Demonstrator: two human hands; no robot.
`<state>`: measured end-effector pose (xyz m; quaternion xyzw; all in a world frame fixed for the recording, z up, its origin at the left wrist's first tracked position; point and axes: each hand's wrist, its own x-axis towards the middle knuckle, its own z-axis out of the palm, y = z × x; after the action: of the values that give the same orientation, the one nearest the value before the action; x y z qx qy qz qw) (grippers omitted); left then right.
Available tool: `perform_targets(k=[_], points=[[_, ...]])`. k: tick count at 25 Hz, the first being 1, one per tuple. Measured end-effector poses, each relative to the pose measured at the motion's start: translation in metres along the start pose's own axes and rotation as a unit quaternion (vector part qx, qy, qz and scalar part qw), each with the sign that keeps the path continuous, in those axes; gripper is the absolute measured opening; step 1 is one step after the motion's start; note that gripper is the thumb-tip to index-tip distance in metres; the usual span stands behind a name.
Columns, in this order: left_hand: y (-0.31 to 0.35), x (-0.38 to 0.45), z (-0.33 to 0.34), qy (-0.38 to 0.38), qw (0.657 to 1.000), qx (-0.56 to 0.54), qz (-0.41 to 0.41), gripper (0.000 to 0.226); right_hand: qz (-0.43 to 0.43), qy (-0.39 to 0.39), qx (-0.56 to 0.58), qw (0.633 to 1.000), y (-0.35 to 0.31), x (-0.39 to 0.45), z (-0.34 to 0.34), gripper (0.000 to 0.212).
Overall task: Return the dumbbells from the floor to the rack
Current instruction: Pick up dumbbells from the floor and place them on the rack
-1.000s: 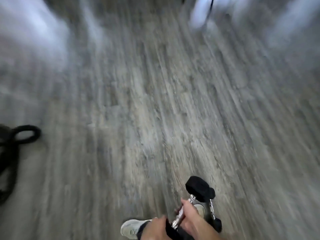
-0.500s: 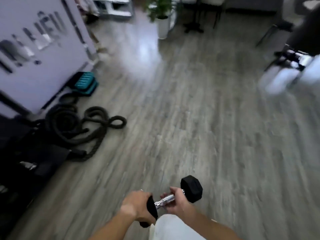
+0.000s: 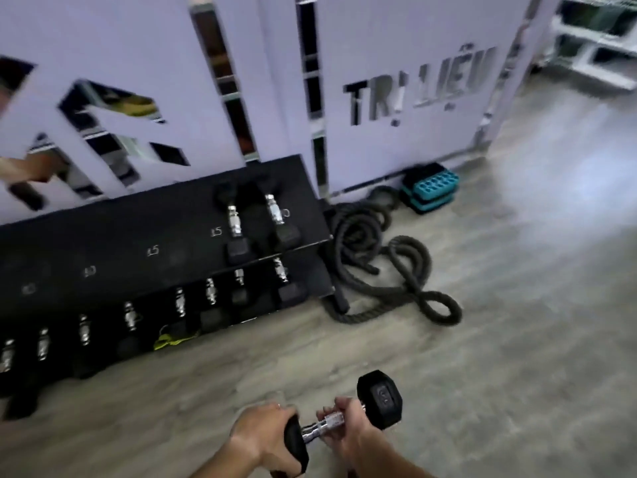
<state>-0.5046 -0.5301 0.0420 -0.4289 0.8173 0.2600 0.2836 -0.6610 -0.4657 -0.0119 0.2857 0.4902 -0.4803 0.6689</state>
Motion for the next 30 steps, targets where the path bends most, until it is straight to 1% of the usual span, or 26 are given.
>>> perform_targets(k=[2, 5, 8, 10, 14, 17, 19, 22, 24, 27, 30], points=[[-0.027, 0.005, -0.031, 0.028, 0.998, -0.049, -0.039, 0.067, 0.016, -0.01, -0.076, 0.997, -0.018, 0.013, 0.057, 0.027], [-0.074, 0.009, -0.065, 0.049, 0.985, -0.119, -0.112, 0.062, 0.051, 0.002, -0.2, 0.978, -0.031, 0.033, 0.147, 0.023], [-0.132, 0.02, -0.086, 0.061, 0.971, -0.168, -0.16, 0.067, 0.057, -0.007, -0.284, 0.957, -0.022, 0.057, 0.23, 0.02], [-0.178, 0.028, -0.1, 0.065, 0.965, -0.177, -0.18, 0.07, 0.053, -0.007, -0.322, 0.945, -0.007, 0.078, 0.282, 0.021], [-0.278, 0.039, -0.133, 0.074, 0.964, -0.187, -0.176, 0.073, 0.054, 0.005, -0.341, 0.938, 0.026, 0.114, 0.378, 0.016], [-0.349, 0.047, -0.165, 0.074, 0.963, -0.183, -0.181, 0.073, 0.048, -0.003, -0.346, 0.937, 0.049, 0.138, 0.445, 0.016], [-0.386, 0.051, -0.183, 0.075, 0.963, -0.175, -0.191, 0.074, 0.05, -0.001, -0.346, 0.937, 0.061, 0.147, 0.484, 0.017], [-0.446, 0.067, -0.204, 0.074, 0.959, -0.183, -0.201, 0.07, 0.054, 0.005, -0.327, 0.944, 0.076, 0.172, 0.541, 0.019], [-0.482, 0.082, -0.22, 0.071, 0.957, -0.192, -0.203, 0.073, 0.062, 0.012, -0.321, 0.945, 0.079, 0.195, 0.579, 0.019], [-0.528, 0.103, -0.24, 0.073, 0.952, -0.197, -0.224, 0.082, 0.081, 0.028, -0.336, 0.938, 0.083, 0.229, 0.636, 0.021], [-0.574, 0.12, -0.26, 0.089, 0.94, -0.221, -0.245, 0.078, 0.081, 0.023, -0.375, 0.923, 0.091, 0.256, 0.696, 0.017]])
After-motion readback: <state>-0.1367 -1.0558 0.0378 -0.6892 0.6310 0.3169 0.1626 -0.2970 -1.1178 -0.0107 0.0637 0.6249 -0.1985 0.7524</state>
